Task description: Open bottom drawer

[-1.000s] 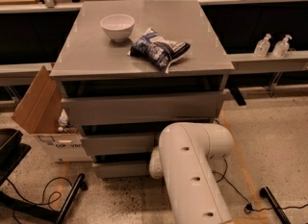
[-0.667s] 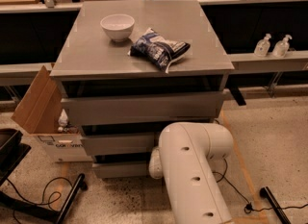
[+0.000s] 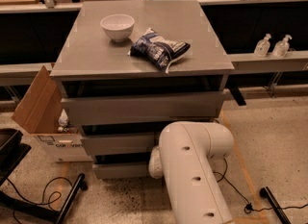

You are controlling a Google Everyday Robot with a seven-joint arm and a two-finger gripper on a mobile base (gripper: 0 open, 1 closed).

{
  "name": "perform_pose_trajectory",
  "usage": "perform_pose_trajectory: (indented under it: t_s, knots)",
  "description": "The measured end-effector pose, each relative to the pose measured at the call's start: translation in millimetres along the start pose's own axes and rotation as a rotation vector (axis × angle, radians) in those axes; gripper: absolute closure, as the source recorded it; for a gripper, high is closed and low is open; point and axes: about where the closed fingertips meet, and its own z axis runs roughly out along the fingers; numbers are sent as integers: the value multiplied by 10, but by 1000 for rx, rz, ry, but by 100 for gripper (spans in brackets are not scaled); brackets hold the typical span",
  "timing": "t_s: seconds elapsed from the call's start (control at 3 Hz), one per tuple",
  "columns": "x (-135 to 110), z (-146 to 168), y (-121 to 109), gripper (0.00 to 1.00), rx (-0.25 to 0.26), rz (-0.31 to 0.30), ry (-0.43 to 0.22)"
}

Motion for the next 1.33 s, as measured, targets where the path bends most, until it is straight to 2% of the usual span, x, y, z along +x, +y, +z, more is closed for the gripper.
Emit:
perform_pose_trajectory:
  t_s: [1.33]
  knots:
    - [-7, -102, -27, 100, 0, 0, 0]
